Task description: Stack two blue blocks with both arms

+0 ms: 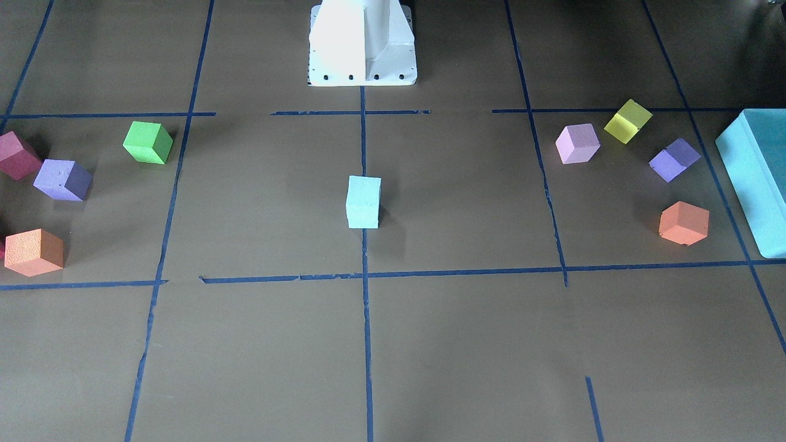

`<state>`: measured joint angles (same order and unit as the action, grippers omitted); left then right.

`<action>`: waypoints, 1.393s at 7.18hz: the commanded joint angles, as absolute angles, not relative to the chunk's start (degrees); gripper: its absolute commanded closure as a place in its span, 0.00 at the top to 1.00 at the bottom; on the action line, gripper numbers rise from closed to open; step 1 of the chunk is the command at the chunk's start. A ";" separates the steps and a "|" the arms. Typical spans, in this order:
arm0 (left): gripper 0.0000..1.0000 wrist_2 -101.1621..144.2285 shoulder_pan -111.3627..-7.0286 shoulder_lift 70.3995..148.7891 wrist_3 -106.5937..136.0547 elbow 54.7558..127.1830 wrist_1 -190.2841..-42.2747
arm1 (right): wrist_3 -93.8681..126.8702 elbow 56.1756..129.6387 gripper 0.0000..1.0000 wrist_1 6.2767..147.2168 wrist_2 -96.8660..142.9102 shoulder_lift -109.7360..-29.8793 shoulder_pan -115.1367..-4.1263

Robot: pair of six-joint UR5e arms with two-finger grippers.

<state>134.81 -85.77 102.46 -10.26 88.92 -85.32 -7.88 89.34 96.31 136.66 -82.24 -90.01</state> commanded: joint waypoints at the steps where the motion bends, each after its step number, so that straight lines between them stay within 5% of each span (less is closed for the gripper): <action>1: 1.00 134.21 -88.40 100.81 -17.68 89.48 -85.53 | -8.17 88.42 1.00 96.15 136.32 -82.70 -90.26; 10: 1.00 134.65 -88.42 97.38 -14.50 93.78 -78.23 | -7.30 89.56 1.00 92.11 133.85 -86.31 -90.09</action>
<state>134.76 -88.70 97.41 -14.49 93.58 -78.41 -7.38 89.41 92.20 133.12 -86.27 -90.11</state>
